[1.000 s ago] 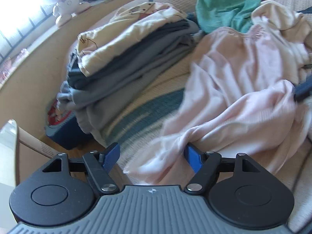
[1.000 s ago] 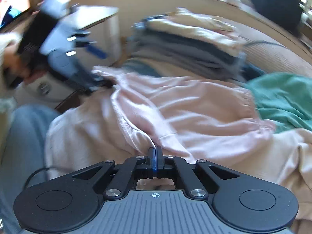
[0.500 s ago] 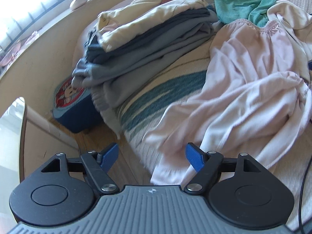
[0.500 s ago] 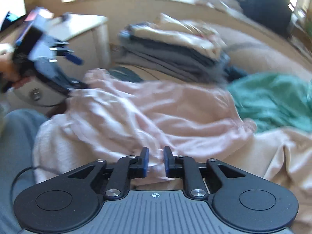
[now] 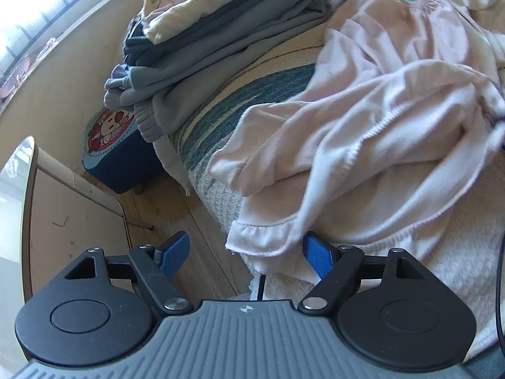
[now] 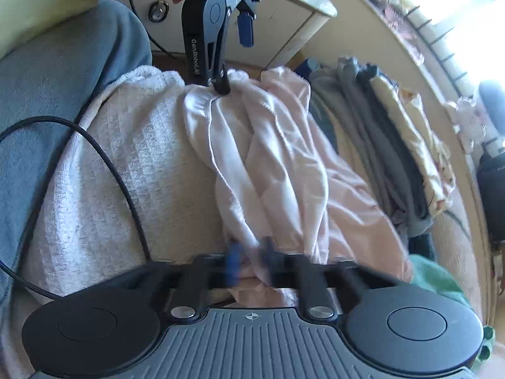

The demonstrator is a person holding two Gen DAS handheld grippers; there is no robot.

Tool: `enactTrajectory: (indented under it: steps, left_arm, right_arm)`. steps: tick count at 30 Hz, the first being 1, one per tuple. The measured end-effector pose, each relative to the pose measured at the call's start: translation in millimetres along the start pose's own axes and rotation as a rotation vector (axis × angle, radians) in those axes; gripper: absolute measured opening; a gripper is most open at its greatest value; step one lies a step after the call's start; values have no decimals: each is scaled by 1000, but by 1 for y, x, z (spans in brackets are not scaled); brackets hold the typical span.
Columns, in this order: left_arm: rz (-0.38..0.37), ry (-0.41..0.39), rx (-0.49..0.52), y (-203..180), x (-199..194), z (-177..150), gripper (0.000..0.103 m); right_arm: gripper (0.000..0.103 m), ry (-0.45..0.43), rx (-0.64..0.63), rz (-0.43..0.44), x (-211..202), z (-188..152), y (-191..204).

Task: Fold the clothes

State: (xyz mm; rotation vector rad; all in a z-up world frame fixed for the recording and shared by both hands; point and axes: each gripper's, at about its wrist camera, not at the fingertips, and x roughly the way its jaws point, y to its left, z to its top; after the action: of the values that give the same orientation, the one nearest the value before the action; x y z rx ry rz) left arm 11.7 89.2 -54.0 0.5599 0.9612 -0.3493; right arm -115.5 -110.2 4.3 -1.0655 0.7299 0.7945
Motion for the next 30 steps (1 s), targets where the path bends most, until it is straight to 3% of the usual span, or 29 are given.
enactTrajectory:
  steps: [3,5,9,13,15,18,21,23,25,27,30]
  left_arm:
    - [37,3,-44,10,4,5,75]
    - [71,7,-52,14,5,8,75]
    - [143,51,-54,21,17,8,75]
    - [139,87,-82,26,27,-1,75]
    - [151,107,-76,26,29,-7,75]
    - [156,109,-83,31,25,-12,75]
    - [131,84,-121,39,13,-12,76]
    - [118,66,-138,43,5,-11,77]
    - [108,38,-159,46,-4,-8,78]
    - [78,12,-191,49,-13,-6,78]
    - [0,-31,-257,48,-25,-2,78]
  right_arm:
    - [1,-21,148,121,-16,3,-10]
    - [1,-18,247,245,-29,5,-12]
    - [1,26,286,382,-32,3,9]
    - [3,68,351,507,-8,-8,31]
    - [11,69,365,511,-2,-10,40]
    - [11,49,400,510,-10,-11,34]
    - [17,-32,521,485,-29,-16,9]
    - [23,-89,613,455,-41,-18,-9]
    - [43,-134,674,441,-46,-18,-18]
    - [53,-138,672,407,-39,-13,-18]
    - [54,-119,607,389,-17,-3,-9]
